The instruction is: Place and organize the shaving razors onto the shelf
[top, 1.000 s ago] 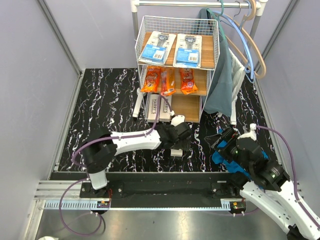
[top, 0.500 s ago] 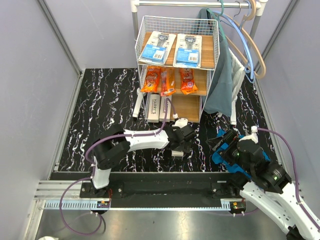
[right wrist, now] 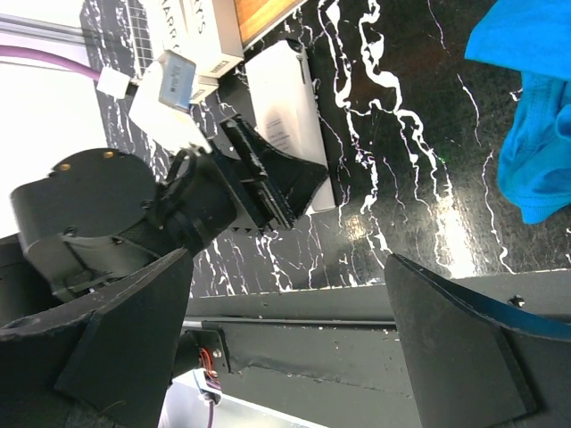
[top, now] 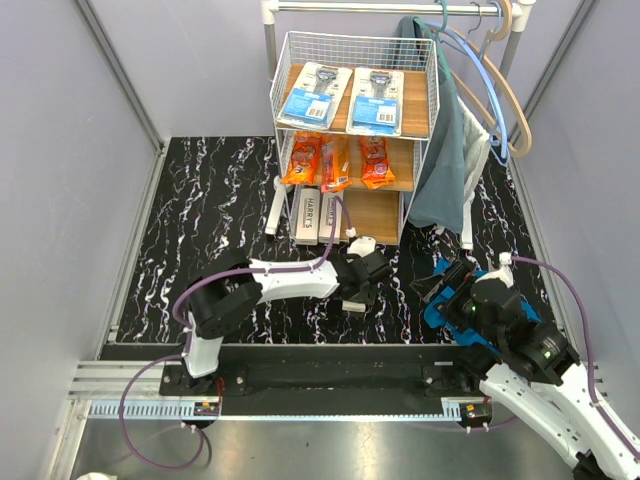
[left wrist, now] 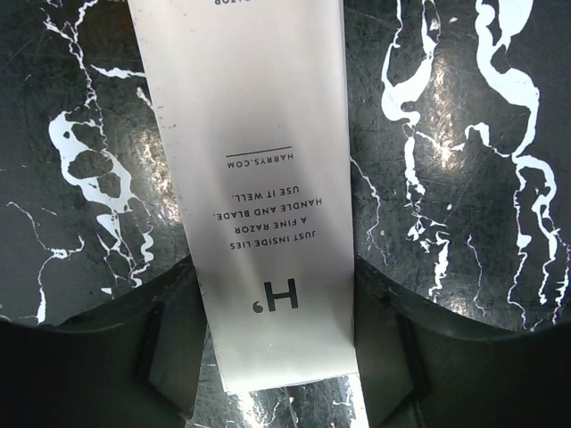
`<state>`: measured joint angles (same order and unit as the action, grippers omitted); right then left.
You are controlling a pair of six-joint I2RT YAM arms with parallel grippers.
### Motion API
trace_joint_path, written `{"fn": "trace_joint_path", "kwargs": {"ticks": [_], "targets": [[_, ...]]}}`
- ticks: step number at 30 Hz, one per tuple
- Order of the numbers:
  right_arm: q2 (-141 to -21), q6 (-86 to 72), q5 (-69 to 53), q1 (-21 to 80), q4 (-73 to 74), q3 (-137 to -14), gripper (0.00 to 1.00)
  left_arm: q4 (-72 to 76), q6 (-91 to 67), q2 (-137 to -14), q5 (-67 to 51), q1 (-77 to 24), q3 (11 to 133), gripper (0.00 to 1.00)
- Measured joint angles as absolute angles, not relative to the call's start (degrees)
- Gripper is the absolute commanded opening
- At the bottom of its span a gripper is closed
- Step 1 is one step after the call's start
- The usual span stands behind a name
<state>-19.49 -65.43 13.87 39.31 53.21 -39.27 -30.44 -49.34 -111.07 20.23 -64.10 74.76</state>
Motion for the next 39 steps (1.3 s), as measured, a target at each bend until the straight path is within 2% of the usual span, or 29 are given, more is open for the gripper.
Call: {"fn": "trace_joint_path", "kwargs": {"ticks": [6, 17, 21, 25, 27, 32, 35, 39], "targets": [[-21.1, -65.4, 13.7, 39.3, 52.4, -38.9, 1.0, -30.7, -49.4, -105.8, 20.6, -64.1, 71.2, 0.5], [-30.0, -64.2, 9.8, 39.3, 44.7, -38.9, 1.0, -33.8, -52.8, -79.6, 24.2, -64.4, 58.3, 0.49], [-35.2, -64.2, 9.3, 40.2, 38.8, -38.8, 1.0, -36.2, -54.7, -71.0, 24.3, -61.2, 53.5, 0.5], [-46.5, -64.5, 13.1, 51.0, 31.3, -40.3, 0.99, -38.6, -54.4, -62.4, 22.4, -52.3, 49.0, 0.53], [-56.4, -64.5, 14.9, 57.8, 27.0, -43.8, 1.0, -39.8, -53.6, -58.8, 21.2, -47.2, 48.3, 0.53], [-77.5, -64.2, 17.2, 66.9, 17.3, -53.2, 1.0, -41.8, -51.1, -51.7, 17.9, -36.5, 47.7, 0.53], [-85.3, -63.2, 17.4, 69.7, 11.8, -57.2, 0.99, -42.5, -49.4, -47.8, 13.8, -27.9, 46.5, 0.53], [-89.1, -59.6, 19.2, 72.1, 4.0, -58.8, 0.99, -42.2, -49.0, -45.5, 6.3, -19.3, 44.5, 0.53]]}}
